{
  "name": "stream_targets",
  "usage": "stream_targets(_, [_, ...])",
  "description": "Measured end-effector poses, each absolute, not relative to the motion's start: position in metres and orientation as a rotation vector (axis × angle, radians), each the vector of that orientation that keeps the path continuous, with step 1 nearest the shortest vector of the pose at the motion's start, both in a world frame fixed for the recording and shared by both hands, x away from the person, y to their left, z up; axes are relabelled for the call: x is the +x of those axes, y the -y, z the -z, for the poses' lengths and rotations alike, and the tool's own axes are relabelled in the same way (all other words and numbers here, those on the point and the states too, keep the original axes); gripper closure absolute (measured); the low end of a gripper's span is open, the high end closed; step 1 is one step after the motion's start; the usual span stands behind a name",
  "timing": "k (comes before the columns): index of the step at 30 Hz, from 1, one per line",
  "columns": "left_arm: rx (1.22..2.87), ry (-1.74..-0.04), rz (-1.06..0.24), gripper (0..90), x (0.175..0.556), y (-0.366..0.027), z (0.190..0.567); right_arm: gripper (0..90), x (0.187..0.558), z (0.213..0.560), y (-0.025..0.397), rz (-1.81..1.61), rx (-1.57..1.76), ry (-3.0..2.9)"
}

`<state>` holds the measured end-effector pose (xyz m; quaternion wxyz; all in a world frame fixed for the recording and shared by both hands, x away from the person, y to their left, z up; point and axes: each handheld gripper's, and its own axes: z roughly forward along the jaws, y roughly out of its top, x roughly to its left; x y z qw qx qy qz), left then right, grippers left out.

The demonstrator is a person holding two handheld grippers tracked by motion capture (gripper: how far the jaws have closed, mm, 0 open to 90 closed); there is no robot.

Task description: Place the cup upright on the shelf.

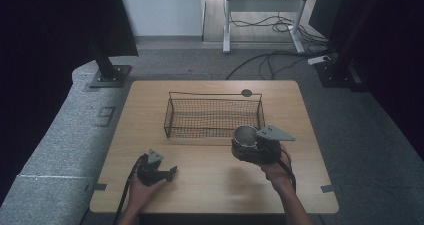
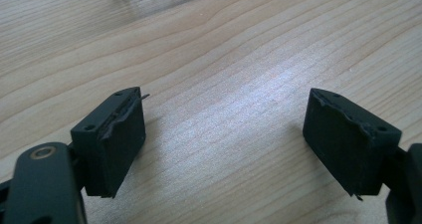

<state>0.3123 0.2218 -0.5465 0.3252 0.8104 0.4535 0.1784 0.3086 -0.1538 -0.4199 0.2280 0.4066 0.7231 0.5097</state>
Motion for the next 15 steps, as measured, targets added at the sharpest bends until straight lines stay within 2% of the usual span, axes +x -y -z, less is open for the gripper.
stream_targets(15, [2.125,-1.189,-0.468,16.9,0.312,-0.222,0.546,13.7,0.322,0.411,0.150,-1.430,1.135,-1.990])
